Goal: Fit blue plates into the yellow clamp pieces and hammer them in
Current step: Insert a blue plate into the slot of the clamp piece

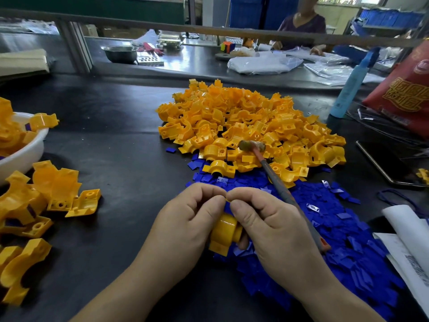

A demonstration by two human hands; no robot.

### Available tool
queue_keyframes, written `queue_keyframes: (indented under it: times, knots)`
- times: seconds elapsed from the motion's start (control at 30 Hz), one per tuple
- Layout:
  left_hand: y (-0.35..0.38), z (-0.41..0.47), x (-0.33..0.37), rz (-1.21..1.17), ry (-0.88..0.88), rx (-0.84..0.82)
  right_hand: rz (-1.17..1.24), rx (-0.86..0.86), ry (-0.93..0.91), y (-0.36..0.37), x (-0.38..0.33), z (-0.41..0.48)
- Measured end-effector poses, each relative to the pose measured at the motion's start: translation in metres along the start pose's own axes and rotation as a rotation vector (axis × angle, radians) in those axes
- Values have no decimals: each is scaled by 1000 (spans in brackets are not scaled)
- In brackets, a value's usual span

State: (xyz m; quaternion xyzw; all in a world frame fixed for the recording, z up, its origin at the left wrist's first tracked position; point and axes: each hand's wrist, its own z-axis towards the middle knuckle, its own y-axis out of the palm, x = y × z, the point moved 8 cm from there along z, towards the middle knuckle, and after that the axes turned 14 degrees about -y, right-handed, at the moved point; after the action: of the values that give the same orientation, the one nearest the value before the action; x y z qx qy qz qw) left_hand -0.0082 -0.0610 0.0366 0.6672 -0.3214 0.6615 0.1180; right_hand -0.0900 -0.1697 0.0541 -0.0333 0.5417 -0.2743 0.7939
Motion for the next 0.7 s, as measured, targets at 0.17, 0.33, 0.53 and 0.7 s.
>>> queue_keyframes:
  times: [0.17,0.33,0.53,0.7]
  knots:
    - [2,3,-6,5,-47,-58,-46,-27,-16,2,-2,-1]
    - [4,3,-8,54,-58,-73,-113,-32,-30,3,-3,0]
    - [3,3,-7,72,-59,-53,-115,-30,-56,2,-6,1]
    - [1,2,-3,63,-37,1,-90,-29,-64,3,-7,0]
